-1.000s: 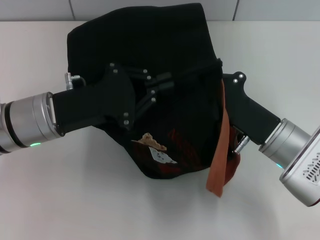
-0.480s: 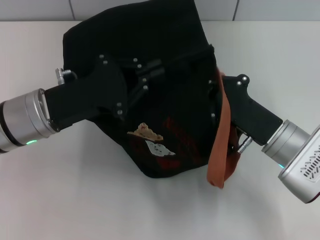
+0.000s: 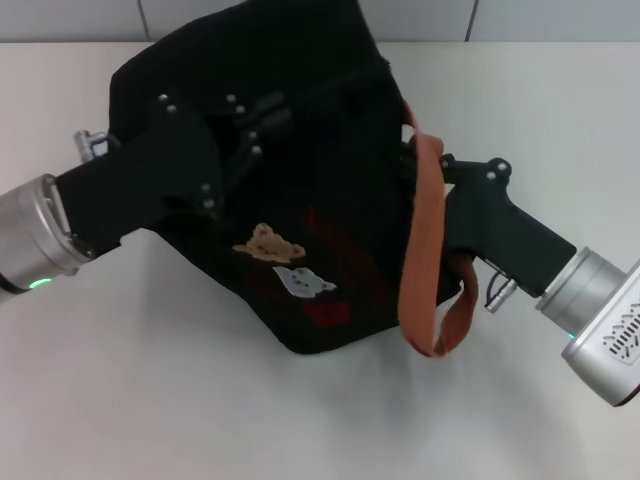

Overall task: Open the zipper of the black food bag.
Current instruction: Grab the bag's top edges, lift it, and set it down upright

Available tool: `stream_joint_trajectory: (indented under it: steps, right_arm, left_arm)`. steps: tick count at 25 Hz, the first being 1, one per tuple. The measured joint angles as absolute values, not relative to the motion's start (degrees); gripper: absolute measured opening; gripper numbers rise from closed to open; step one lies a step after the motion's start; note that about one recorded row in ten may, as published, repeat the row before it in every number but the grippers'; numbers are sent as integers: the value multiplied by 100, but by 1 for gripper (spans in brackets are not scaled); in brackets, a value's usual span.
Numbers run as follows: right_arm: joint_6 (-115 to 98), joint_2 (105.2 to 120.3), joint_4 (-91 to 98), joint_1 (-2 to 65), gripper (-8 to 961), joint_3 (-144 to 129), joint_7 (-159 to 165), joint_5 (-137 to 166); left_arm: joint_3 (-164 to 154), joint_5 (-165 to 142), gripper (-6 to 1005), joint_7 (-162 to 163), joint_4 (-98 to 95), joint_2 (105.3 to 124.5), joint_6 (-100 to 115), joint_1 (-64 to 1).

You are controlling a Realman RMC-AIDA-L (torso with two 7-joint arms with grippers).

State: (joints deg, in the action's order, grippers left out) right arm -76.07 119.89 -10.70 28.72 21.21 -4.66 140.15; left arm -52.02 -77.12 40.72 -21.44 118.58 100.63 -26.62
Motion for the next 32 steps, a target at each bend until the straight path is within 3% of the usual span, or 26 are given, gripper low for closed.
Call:
stream_joint_trajectory:
  steps: [32]
  right_arm:
    - [-7975, 11983, -1043, 2309, 103, 3479, 8, 14007]
  left_arm:
    - [-3960, -7644, 60, 3454, -1258, 11873, 9895, -2047]
